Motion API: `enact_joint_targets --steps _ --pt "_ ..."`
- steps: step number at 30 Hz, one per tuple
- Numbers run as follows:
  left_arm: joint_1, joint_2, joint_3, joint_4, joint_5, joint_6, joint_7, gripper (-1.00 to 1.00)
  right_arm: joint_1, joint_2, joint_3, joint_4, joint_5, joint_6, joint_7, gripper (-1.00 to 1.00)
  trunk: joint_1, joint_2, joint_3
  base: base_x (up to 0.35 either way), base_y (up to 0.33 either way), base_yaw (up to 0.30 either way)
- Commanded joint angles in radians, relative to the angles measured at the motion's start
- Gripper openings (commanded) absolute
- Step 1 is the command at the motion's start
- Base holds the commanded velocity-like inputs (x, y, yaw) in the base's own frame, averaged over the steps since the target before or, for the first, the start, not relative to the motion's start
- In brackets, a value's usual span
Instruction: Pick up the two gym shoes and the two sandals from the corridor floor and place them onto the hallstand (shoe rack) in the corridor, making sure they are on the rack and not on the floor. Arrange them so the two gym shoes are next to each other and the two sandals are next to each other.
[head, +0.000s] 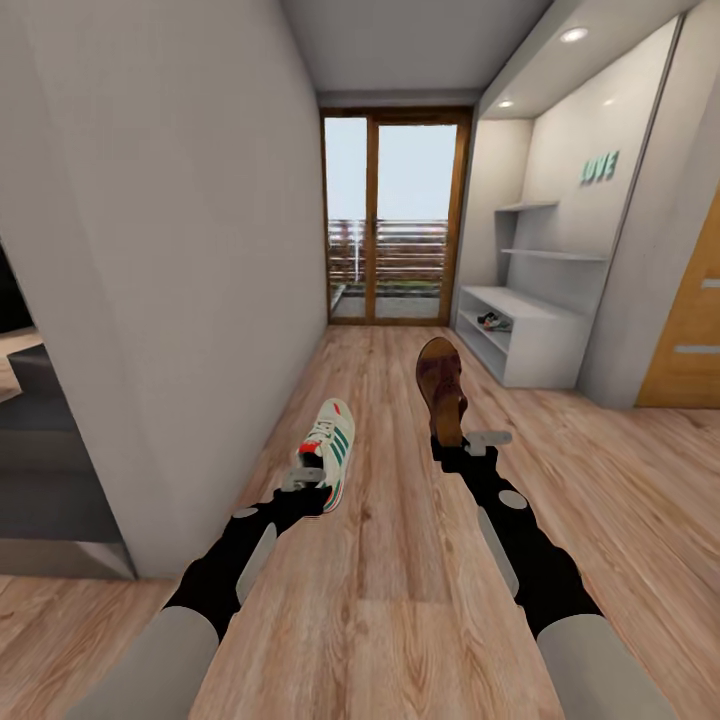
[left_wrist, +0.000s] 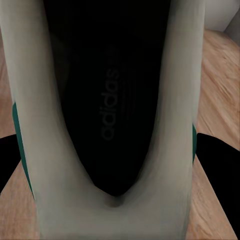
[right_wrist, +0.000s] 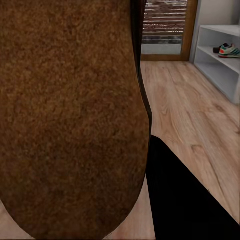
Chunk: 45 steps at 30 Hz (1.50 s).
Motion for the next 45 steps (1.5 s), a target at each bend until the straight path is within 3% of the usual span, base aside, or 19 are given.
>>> enact_joint_targets --steps 1,45 --pt "0.000 0.000 0.000 -0.001 0.011 0.007 0.000 -1.00 0.000 0.000 0.000 -0.002 -0.008 0.006 -0.001 -1.00 0.000 0.000 -0.001 0.346 -0.038 0.000" --pt "0.000 0.000 -0.002 -0.001 0.011 0.007 0.000 -1.00 0.000 0.000 -0.004 -0.009 -0.011 0.007 -0.002 -1.00 0.000 0.000 -0.001 0.346 -0.001 0.000"
